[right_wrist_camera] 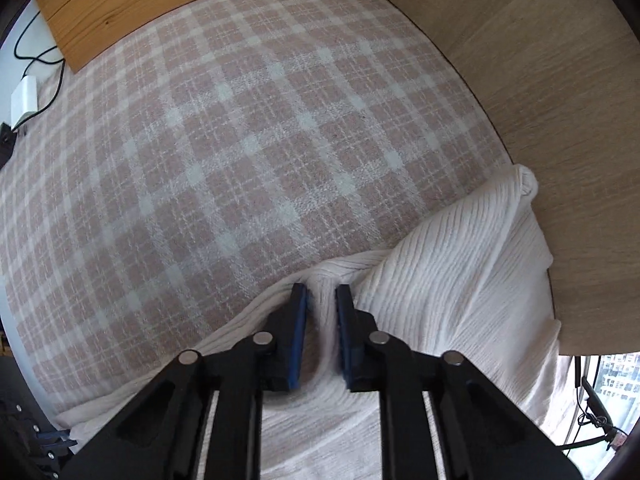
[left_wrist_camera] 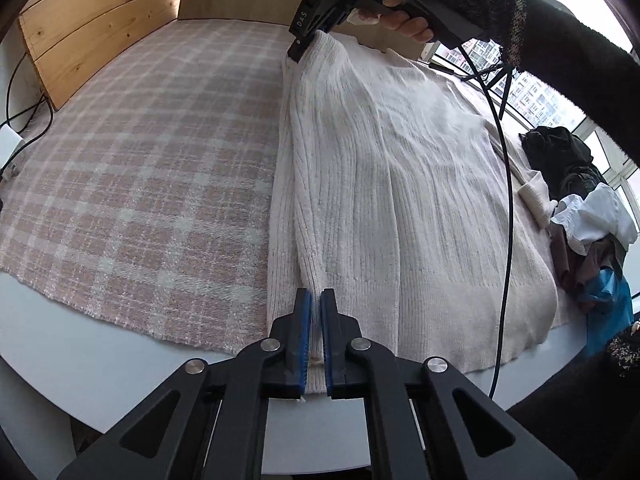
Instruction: Fold clothes
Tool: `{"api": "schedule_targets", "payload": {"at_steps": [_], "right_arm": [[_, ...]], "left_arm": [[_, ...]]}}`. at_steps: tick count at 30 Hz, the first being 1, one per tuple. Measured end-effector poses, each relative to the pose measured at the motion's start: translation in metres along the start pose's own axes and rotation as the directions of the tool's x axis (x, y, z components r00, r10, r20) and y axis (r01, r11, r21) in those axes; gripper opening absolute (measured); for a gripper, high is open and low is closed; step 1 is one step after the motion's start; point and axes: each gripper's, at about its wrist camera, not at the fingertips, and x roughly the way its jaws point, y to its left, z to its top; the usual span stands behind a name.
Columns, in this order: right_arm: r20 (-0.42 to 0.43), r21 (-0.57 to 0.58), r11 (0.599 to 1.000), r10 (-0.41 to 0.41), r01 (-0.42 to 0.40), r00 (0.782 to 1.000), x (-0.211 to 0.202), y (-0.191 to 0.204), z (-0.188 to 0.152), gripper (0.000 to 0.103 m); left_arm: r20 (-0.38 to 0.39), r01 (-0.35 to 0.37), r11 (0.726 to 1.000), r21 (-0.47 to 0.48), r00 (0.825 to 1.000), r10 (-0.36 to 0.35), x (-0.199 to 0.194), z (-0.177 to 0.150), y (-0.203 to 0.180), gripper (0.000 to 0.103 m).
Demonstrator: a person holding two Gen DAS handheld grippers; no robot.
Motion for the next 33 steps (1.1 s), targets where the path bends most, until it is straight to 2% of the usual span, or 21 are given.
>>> {"api": "schedule_targets", "payload": {"at_steps": [1,3,5,8,11,13,15,18,19,22,24,29,31,33], "right_arm": [[0.006,0.013,1.0,0.005,-0.005,1.0,-0.002,-0.003,0.001,0.011],[0.021,0.065,0.997,0.033,-0.034,0.999,-0.007,-0.014,0.003,0.009],[0.036,0.132,0.988,0.074,-0.078,0.997,-0.011,-0.025,0.008,0.009],[0.037,0.171,0.981,0.089,-0.094,0.995,-0.009,-0.03,0.013,0.009],[0.039,0.21,0.972,0.104,-0.11,0.994,-0.008,-0.035,0.019,0.009],[0.041,0.236,0.964,0.114,-0.12,0.993,-0.007,-0.039,0.022,0.009],[0.044,0.261,0.956,0.127,-0.134,0.991,-0.006,-0.043,0.025,0.009],[0.058,0.32,0.93,0.171,-0.181,0.984,-0.008,-0.055,0.027,0.009],[0.067,0.344,0.918,0.185,-0.196,0.981,-0.01,-0.06,0.026,0.009],[0.111,0.389,0.891,0.205,-0.233,0.972,-0.019,-0.071,0.023,0.009],[0.149,0.43,0.86,0.232,-0.274,0.961,-0.026,-0.079,0.02,0.009],[0.272,0.514,0.766,0.281,-0.386,0.92,-0.046,-0.106,0.013,0.007],[0.316,0.508,0.756,0.282,-0.413,0.906,-0.048,-0.107,0.018,0.007],[0.333,0.494,0.754,0.295,-0.432,0.895,-0.041,-0.089,0.016,0.004]], "left_arm": [[0.0,0.004,1.0,-0.012,1.0,-0.004,-0.002,0.0,0.003,0.004],[0.005,0.056,0.997,-0.053,0.998,-0.056,-0.011,-0.001,0.01,0.004],[0.006,0.028,0.999,-0.036,1.0,-0.028,-0.017,-0.005,0.01,0.004],[-0.005,-0.016,1.0,-0.02,1.0,0.016,-0.019,-0.008,0.01,0.005],[-0.023,-0.048,0.997,-0.067,0.999,0.047,-0.01,-0.002,0.014,0.013],[-0.008,-0.033,0.995,-0.096,0.999,0.033,-0.009,0.002,0.017,0.027],[-0.001,-0.028,0.994,-0.103,1.0,0.028,-0.006,0.007,0.018,0.028],[-0.033,-0.044,0.997,-0.056,0.999,0.042,0.01,0.009,0.013,0.026],[-0.037,-0.047,0.998,-0.035,0.998,0.046,0.013,0.008,0.009,0.014],[-0.024,-0.034,0.999,-0.002,0.999,0.033,0.012,0.006,0.001,0.007],[-0.022,-0.002,1.0,-0.018,1.0,0.001,0.004,0.007,0.001,0.006],[0.07,0.023,0.998,-0.062,0.997,-0.019,-0.046,0.012,0.008,0.006],[0.062,-0.006,0.998,-0.058,0.998,0.009,-0.042,0.01,0.014,0.006],[0.032,-0.04,0.998,-0.051,0.999,0.042,-0.031,0.008,0.018,0.006]]}}
